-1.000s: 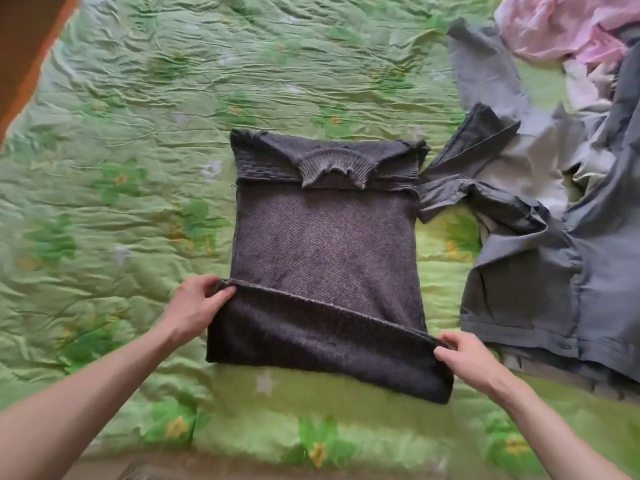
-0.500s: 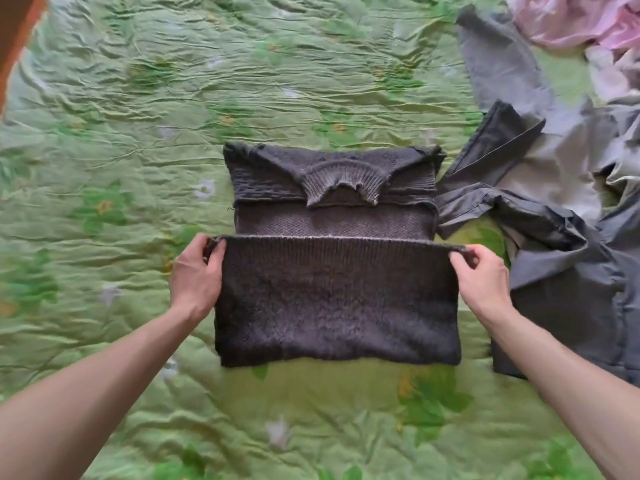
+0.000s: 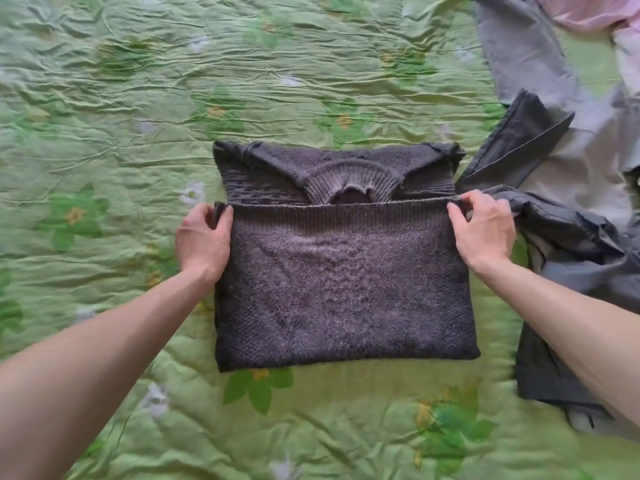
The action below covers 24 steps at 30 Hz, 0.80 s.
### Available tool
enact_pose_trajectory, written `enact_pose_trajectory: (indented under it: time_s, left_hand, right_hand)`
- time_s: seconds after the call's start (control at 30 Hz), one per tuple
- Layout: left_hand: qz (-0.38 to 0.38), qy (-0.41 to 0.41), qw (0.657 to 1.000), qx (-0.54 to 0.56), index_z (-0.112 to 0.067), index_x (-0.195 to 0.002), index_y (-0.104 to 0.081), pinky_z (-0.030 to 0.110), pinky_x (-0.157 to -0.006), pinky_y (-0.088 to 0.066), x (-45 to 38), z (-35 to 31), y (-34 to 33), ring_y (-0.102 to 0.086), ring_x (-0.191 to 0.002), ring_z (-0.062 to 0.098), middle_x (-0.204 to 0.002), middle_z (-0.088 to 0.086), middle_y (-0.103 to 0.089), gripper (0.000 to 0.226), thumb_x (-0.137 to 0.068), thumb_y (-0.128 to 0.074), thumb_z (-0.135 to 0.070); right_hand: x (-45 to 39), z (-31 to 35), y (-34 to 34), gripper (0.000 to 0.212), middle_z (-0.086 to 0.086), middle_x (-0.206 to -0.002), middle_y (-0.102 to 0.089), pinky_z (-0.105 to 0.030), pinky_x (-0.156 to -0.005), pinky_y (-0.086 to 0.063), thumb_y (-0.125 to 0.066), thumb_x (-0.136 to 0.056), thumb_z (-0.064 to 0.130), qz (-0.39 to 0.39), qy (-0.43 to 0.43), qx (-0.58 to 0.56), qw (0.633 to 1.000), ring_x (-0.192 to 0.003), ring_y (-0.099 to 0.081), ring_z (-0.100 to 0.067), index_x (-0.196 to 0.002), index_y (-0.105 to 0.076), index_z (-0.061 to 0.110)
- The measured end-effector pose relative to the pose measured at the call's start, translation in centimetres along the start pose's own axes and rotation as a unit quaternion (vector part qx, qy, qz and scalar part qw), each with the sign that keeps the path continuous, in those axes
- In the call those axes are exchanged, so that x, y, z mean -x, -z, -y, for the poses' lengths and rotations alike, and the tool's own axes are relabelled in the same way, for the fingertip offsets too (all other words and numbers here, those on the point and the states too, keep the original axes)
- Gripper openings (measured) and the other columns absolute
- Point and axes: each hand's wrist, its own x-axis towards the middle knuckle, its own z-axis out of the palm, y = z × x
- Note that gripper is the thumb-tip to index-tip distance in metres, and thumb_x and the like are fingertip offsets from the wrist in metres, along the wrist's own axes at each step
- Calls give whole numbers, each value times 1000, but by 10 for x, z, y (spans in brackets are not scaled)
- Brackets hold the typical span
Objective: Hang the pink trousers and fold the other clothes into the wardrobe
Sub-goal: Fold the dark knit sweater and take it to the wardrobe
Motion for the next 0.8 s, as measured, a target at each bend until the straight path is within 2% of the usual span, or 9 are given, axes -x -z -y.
enact_pose_trajectory:
  time_s: [0.1, 0.17, 0.27, 0.4, 0.47, 0.53, 0.67, 0.73, 0.8]
  left_hand:
    - [2, -31, 999, -22, -18, -90, -56, 41, -80, -47, 1, -6, -16, -65, -88, 35, -91, 13, -69, 28, -99, -63, -44]
    - [-15, -51, 997, -65, -19, -101, -55, 47, -94, -44, 7, -8, -22, -60, -104, 36, -107, 16, -67, 26, -98, -62, -44]
    - [-67, -136, 973, -173, -12, -130, -49, 51, -103, -31, 22, -1, -23, -45, -120, 37, -130, 17, -50, 50, -93, -66, -39]
    - [14, -442, 862, -247, -9, -114, -61, 49, -99, -39, 50, 12, -15, -53, -114, 39, -121, 16, -54, 32, -84, -68, -4]
    - [93, -511, 812, -267, -12, -103, -63, 45, -88, -44, 71, 14, -7, -58, -100, 36, -108, 11, -59, 20, -83, -63, -6]
    - [154, -522, 790, -282, -14, -102, -62, 44, -80, -46, 92, 17, -1, -59, -91, 34, -101, 8, -58, 10, -93, -59, -15]
    - [220, -486, 791, -298, -10, -132, -64, 45, -98, -47, 121, 36, 14, -59, -110, 34, -123, 12, -60, 60, -94, -59, -56]
    - [250, -487, 768, -332, -10, -148, -55, 48, -111, -42, 124, 51, 22, -54, -126, 37, -137, 16, -57, 87, -85, -61, -70]
    - [286, -491, 737, -366, -14, -158, -44, 52, -118, -36, 123, 61, 30, -48, -137, 37, -150, 18, -51, 97, -80, -64, -68]
  right_hand:
    - [6, 4, -6, 38, -18, -118, -59, -49, -93, -44, -66, -96, 35, -30, 75, 47, 996, -109, -51, -39, -127, -61, 13]
    - [14, 5, -10, 44, -16, -118, -54, -49, -88, -45, -67, -96, 33, -50, 126, 59, 989, -105, -50, -36, -133, -56, 14]
    - [36, 0, -19, 36, -15, -114, -55, -50, -77, -49, -69, -95, 24, -60, 264, 46, 962, -95, -52, -34, -128, -62, 11]
    - [77, -23, -29, 27, -12, -117, -62, -47, -75, -50, -64, -98, 23, -13, 397, 32, 917, -95, -56, -32, -122, -70, 13]
    - [97, -39, -30, 31, -12, -122, -62, -45, -79, -50, -60, -100, 28, 9, 419, 35, 907, -101, -59, -32, -127, -71, 15]
    - [114, -55, -28, 40, -12, -127, -60, -44, -87, -49, -54, -103, 35, 42, 417, 33, 908, -107, -61, -33, -137, -66, 17]
    - [136, -81, -19, 66, -13, -160, -41, -47, -119, -36, -50, -102, 53, 143, 420, 15, 896, -145, -43, -34, -158, -42, 18]
    - [142, -93, -15, 81, -13, -170, -24, -48, -125, -25, -56, -97, 60, 170, 448, 47, 877, -157, -24, -32, -162, -32, 19]
    - [143, -102, -13, 91, -13, -172, -16, -49, -124, -23, -63, -89, 56, 183, 469, 72, 861, -159, -17, -33, -164, -26, 18]
